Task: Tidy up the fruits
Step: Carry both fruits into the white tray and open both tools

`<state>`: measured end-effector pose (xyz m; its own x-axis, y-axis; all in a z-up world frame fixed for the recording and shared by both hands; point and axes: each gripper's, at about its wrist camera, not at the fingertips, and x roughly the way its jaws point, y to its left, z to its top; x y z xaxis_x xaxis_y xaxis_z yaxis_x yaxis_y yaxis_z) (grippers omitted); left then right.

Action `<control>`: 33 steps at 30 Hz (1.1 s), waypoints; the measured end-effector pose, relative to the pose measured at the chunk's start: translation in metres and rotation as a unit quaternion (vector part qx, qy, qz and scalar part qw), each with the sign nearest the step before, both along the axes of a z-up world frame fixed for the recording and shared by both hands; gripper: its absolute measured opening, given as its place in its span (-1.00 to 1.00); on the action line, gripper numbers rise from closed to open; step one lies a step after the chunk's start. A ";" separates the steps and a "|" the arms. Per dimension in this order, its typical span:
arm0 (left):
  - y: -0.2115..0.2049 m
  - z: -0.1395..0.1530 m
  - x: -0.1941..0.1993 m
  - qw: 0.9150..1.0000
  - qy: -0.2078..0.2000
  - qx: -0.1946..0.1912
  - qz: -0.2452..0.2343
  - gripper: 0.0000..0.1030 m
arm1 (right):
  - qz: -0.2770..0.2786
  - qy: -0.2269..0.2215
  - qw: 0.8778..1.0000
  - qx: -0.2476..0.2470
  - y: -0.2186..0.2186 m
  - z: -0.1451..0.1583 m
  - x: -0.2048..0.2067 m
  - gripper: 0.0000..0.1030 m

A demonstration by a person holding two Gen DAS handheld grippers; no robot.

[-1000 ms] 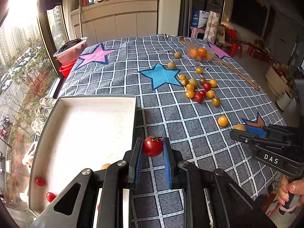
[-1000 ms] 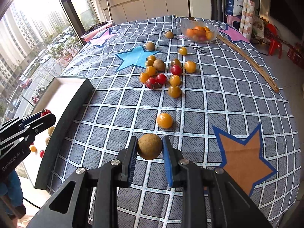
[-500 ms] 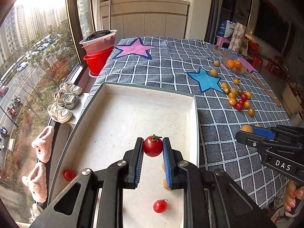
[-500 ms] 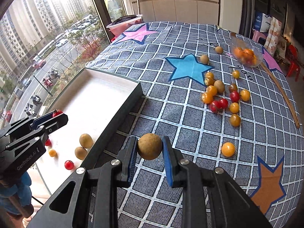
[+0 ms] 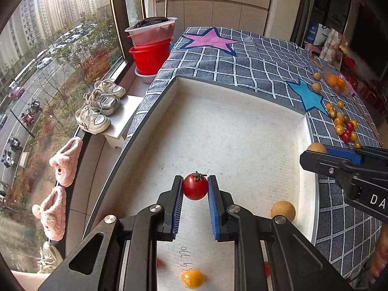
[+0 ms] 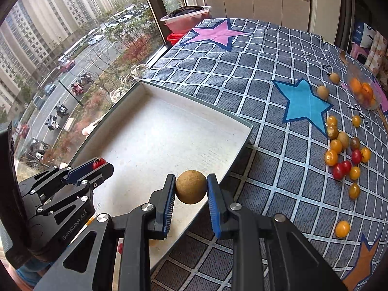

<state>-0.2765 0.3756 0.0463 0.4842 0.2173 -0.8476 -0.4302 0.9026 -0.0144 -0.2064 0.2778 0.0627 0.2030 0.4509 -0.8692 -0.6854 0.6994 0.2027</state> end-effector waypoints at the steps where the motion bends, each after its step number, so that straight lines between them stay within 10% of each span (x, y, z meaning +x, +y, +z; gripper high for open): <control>1: 0.000 -0.002 0.000 1.000 0.002 0.000 0.000 -0.58 | 0.002 0.002 1.000 -0.005 0.005 -0.003 0.001 -0.45; 22: -0.010 -0.017 0.006 0.999 0.028 0.005 -0.014 -0.58 | 0.029 -0.015 0.995 -0.089 0.047 -0.034 0.003 -0.44; 30: -0.009 -0.017 0.006 0.999 0.032 0.001 -0.014 -0.56 | 0.007 0.009 0.999 -0.032 0.032 -0.023 0.008 0.15; 33: -0.010 -0.014 0.003 1.000 0.025 0.012 -0.004 0.71 | -0.009 0.013 1.000 0.001 0.020 -0.011 0.011 0.43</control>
<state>-0.2734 0.3660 0.0319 0.4439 0.2336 -0.8651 -0.4219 0.9062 0.0282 -0.1958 0.2976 0.0514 0.1873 0.4487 -0.8738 -0.6675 0.7108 0.2219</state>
